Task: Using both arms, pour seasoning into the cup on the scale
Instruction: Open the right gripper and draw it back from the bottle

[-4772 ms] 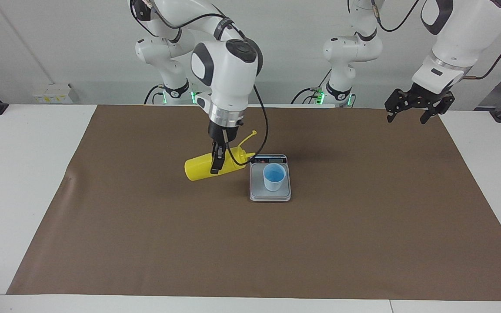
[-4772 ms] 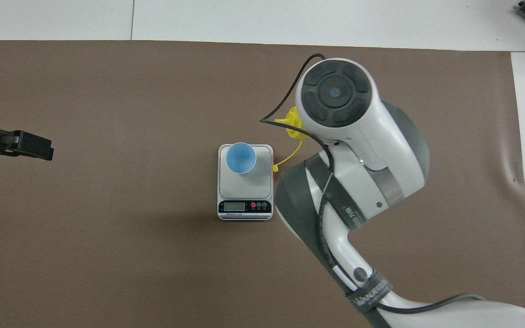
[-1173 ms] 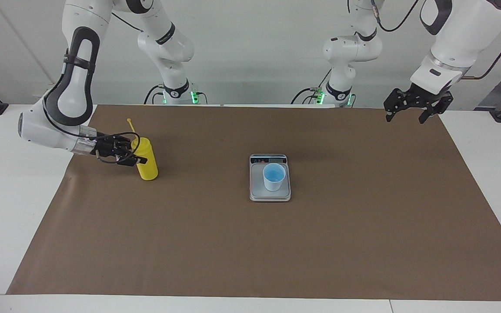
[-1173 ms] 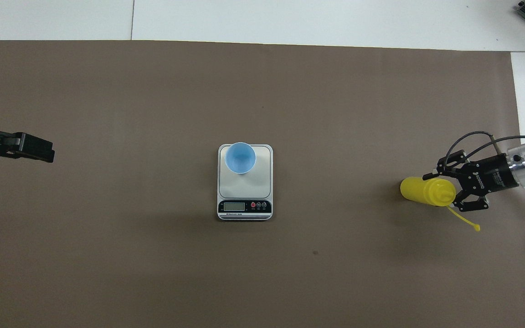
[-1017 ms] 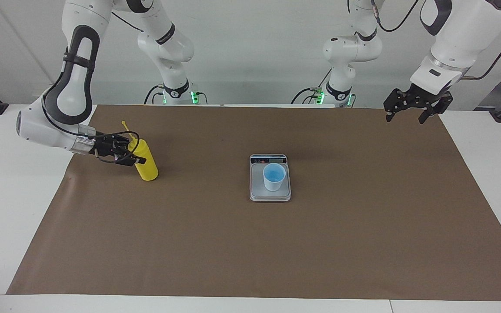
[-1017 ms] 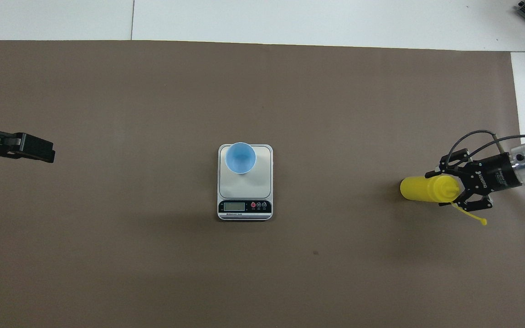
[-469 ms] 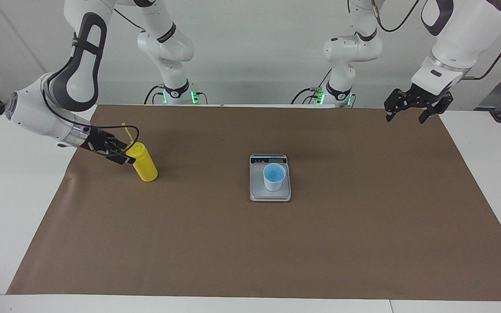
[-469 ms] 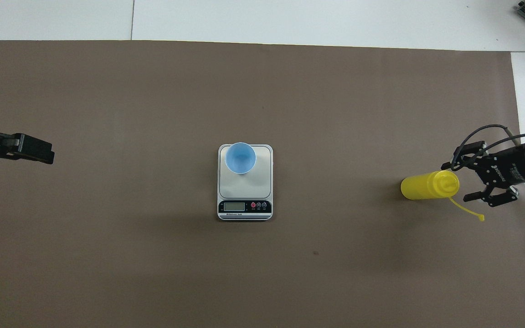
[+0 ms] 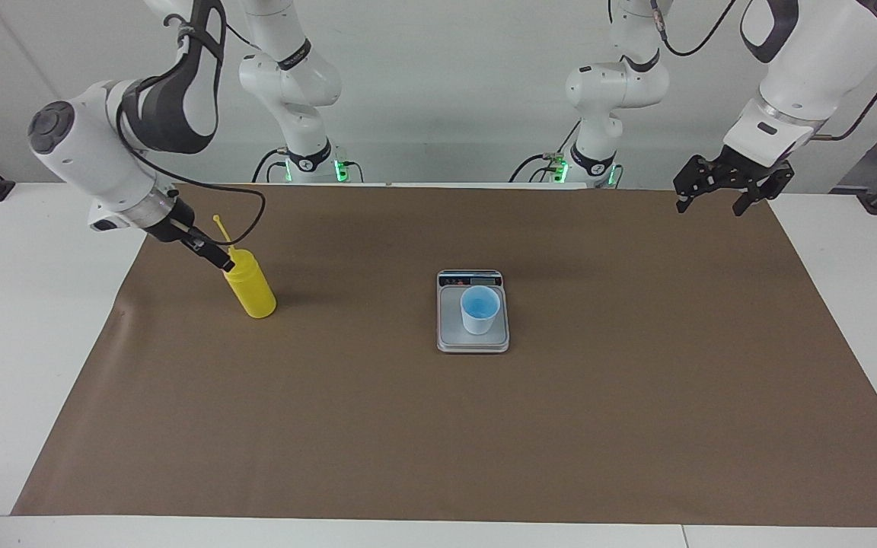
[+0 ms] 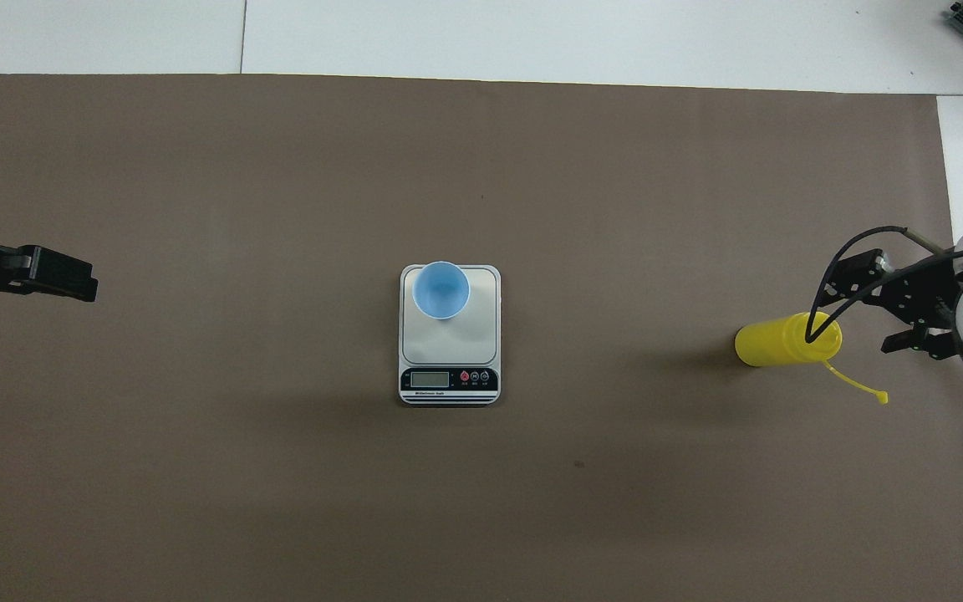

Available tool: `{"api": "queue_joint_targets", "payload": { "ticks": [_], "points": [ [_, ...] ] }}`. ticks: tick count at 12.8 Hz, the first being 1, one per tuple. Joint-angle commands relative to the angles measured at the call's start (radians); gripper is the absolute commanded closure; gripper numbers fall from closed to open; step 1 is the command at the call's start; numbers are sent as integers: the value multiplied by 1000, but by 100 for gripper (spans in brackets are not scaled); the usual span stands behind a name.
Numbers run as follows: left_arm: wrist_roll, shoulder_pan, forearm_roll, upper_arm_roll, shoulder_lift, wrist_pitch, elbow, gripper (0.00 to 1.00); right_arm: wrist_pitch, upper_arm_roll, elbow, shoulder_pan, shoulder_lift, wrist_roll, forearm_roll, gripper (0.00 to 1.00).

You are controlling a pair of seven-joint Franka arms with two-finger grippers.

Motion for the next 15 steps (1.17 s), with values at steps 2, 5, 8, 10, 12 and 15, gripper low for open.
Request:
{"api": "queue_joint_targets", "payload": {
  "ticks": [2,5,8,10,12,15],
  "points": [
    [-8,12,-12,-7,-29,1,-22,0,74,4,-16,91,-59,8,-164,0],
    [-5,12,-12,-7,-31,-2,-25,0,120,18,-8,143,-95,5,-169,0],
    [-5,12,-12,-7,-31,-3,-25,0,86,18,102,143,-84,-4,-155,0],
    [-7,-3,-12,-11,-35,-11,-26,0,31,20,158,143,-81,-24,-154,0],
    [-5,-3,-12,-12,-35,-3,-26,0,-9,18,196,141,-81,-95,-134,0],
    [2,3,-12,-12,-43,-17,-42,0,-117,18,292,137,-66,-163,-111,0]
  ]
}}
